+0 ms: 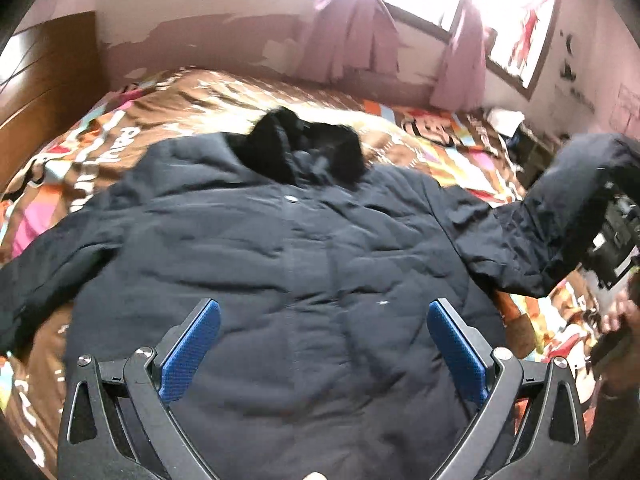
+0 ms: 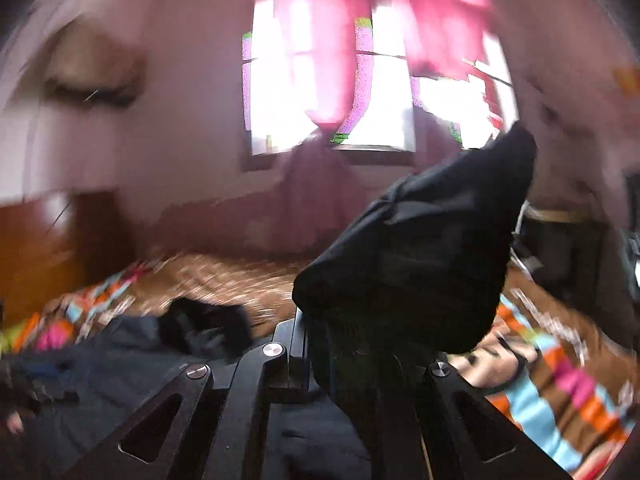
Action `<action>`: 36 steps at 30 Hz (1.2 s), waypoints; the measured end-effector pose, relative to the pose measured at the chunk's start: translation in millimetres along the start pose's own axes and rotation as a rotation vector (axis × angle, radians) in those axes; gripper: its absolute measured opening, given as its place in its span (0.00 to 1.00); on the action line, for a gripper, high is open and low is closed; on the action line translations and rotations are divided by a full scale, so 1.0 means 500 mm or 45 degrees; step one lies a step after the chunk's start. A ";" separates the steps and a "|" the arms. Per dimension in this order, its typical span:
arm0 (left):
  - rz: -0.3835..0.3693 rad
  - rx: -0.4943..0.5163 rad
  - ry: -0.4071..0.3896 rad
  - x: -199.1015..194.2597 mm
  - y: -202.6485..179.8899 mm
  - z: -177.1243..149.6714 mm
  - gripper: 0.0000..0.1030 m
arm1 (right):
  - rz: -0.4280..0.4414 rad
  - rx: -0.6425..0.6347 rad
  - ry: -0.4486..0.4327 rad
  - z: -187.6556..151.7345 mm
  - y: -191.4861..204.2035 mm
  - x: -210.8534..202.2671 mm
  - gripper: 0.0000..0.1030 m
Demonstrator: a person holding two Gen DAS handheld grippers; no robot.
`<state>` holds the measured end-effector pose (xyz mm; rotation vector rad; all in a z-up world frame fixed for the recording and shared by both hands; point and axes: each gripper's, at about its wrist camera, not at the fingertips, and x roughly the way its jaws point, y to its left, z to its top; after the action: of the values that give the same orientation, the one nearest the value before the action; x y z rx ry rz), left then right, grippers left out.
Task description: Fold large clothes
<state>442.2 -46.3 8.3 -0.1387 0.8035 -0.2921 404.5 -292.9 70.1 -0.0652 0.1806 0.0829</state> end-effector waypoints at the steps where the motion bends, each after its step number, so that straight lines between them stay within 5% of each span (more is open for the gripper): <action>1: -0.001 -0.023 -0.009 -0.020 0.029 -0.005 0.98 | 0.037 -0.042 0.010 0.000 0.034 0.007 0.06; 11: -0.010 -0.218 -0.052 -0.145 0.253 -0.089 0.98 | 0.441 -0.278 0.320 -0.132 0.373 0.126 0.08; 15: 0.014 -0.274 -0.005 -0.134 0.295 -0.133 0.98 | 0.561 -0.324 0.607 -0.263 0.469 0.166 0.12; 18: -0.036 -0.326 0.048 -0.115 0.300 -0.162 0.97 | 0.638 -0.344 0.745 -0.330 0.482 0.161 0.33; 20: -0.082 -0.341 0.065 -0.106 0.293 -0.172 0.97 | 0.670 -0.335 0.728 -0.331 0.463 0.129 0.63; 21: -0.104 -0.347 0.069 -0.101 0.287 -0.172 0.97 | 0.680 -0.328 0.711 -0.325 0.447 0.112 0.68; 27: -0.230 -0.475 0.092 -0.059 0.241 -0.149 0.95 | 0.602 -0.265 0.646 -0.318 0.364 0.067 0.74; 30: -0.221 -0.561 0.154 -0.022 0.230 -0.130 0.60 | 0.542 -0.180 0.655 -0.319 0.306 0.051 0.74; 32: -0.219 -0.635 0.212 0.007 0.230 -0.126 0.25 | 0.512 -0.128 0.671 -0.322 0.276 0.041 0.74; 36: -0.098 -0.608 0.145 0.000 0.223 -0.104 0.05 | 0.448 0.009 0.648 -0.324 0.210 0.032 0.74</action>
<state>427.1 59.1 -53.4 -0.6066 0.9721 -0.1768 382.3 -199.1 -97.8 -0.0458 0.7007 0.4181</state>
